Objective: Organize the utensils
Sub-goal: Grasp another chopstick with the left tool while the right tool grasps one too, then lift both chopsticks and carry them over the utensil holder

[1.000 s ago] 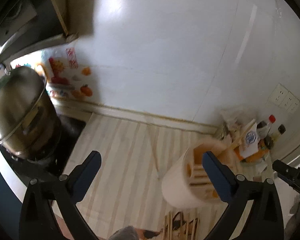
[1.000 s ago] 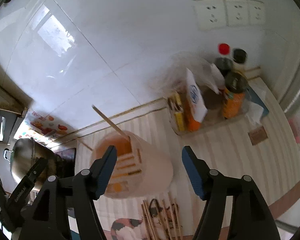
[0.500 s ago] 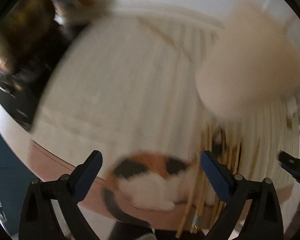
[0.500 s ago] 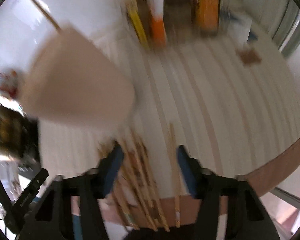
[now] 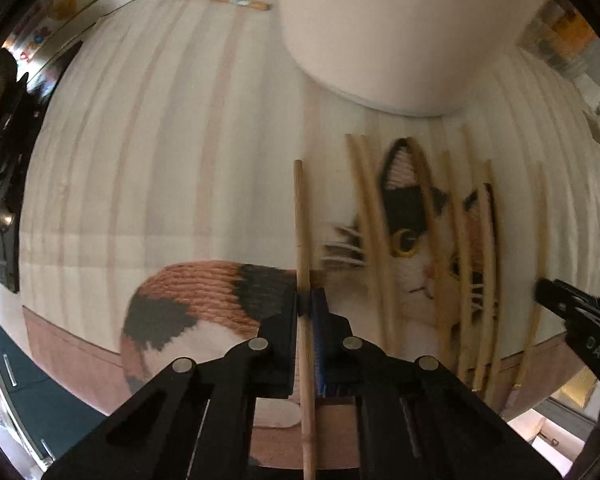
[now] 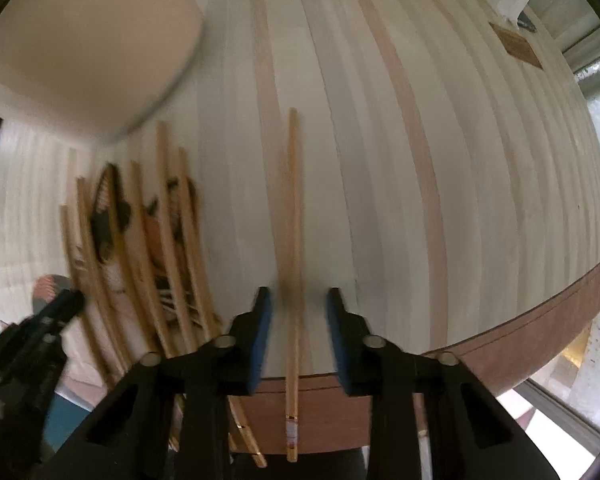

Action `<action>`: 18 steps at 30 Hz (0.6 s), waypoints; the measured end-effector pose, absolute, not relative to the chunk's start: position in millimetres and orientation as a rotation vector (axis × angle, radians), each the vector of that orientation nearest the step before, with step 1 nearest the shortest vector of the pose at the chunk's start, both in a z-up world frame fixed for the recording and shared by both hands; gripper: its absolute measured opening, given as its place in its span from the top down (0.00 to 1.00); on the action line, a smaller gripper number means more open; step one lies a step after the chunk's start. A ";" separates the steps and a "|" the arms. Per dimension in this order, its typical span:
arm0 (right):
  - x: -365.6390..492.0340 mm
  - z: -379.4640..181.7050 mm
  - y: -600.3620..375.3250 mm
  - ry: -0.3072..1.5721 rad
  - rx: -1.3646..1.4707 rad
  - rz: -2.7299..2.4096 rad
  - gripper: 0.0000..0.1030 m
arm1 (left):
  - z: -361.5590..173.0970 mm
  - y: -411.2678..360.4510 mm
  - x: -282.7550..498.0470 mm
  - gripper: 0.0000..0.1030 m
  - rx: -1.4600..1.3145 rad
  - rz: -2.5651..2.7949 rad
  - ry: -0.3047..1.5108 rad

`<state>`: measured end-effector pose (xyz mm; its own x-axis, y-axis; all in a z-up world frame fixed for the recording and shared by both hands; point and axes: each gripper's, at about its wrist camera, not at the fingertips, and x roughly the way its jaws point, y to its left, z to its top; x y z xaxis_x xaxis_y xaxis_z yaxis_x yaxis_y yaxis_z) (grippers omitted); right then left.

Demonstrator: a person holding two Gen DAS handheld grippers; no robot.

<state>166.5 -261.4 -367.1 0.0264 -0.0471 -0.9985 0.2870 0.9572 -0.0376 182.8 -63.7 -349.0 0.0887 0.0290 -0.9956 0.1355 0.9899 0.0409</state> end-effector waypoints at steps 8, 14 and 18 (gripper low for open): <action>139.9 -369.7 -259.9 1.559 0.197 -0.196 0.93 | -346.8 -22.9 179.6 0.96 0.097 -0.046 1.492; 135.5 -375.0 -247.8 1.568 0.137 -0.197 0.93 | -345.7 -22.6 184.3 0.95 0.098 -0.044 1.495; 135.0 -376.7 -233.5 1.581 0.095 -0.194 0.93 | -345.8 -25.0 185.2 0.95 0.087 -0.043 1.499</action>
<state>135.0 -233.5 -376.7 -0.0217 -0.0610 -0.9979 0.1816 0.9813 -0.0639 185.2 -25.0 -345.8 0.0715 0.0249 -0.9971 0.0825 0.9961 0.0308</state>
